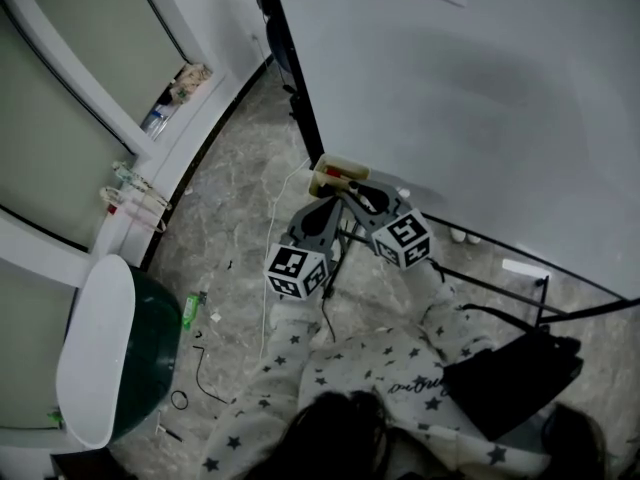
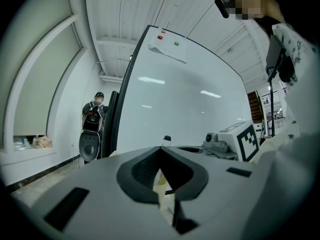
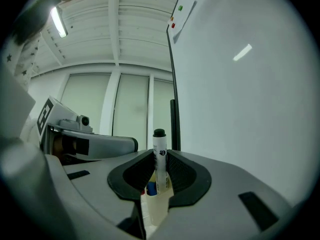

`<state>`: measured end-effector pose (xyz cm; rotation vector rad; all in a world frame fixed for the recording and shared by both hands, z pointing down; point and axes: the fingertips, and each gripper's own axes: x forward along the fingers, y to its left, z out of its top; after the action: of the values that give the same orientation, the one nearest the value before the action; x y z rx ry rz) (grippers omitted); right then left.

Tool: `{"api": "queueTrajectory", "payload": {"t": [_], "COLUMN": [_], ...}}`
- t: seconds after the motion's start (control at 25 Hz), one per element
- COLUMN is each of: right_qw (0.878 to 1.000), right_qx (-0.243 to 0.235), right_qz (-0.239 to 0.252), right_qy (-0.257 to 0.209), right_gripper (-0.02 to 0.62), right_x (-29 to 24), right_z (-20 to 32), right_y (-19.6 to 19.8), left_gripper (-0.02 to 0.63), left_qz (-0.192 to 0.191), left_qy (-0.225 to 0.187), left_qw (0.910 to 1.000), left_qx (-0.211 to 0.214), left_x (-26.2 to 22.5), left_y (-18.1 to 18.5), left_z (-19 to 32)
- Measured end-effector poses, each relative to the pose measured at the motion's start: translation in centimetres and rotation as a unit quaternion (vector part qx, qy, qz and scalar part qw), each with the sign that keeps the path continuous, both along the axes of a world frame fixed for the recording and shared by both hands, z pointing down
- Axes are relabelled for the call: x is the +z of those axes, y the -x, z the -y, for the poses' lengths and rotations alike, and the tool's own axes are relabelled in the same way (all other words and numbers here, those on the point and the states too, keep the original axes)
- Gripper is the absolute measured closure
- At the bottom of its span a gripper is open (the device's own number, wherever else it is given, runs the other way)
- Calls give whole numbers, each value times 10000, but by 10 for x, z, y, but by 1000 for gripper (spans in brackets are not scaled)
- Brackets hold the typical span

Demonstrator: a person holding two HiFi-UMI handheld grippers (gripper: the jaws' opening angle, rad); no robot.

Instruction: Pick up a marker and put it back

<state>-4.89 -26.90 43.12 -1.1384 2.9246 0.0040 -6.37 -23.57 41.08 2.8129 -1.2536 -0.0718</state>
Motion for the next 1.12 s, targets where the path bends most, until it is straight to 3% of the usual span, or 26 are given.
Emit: {"api": "queueTrajectory", "payload": {"t": [0.6, 0.72, 0.8, 1.12], "right_qw": [9995, 9998, 9997, 9991], "right_qx": [-182, -191, -249, -332], "right_qz": [-235, -101, 13, 139], "right_qy": [48, -7, -46, -244], "right_gripper": [511, 508, 462, 463], "right_x": [14, 6, -3, -43], "right_z": [-3, -5, -7, -18], "right_y": [11, 8, 7, -2], "left_gripper": [604, 604, 604, 604], "left_qz": [-28, -57, -76, 18], "left_qy": [79, 47, -1, -187], "left_qw": [9997, 9997, 9996, 9989], "left_qx": [-223, -249, -266, -434], "left_x": [9, 7, 3, -21], "left_y": [7, 10, 11, 24], "left_z": [6, 5, 5, 2]}}
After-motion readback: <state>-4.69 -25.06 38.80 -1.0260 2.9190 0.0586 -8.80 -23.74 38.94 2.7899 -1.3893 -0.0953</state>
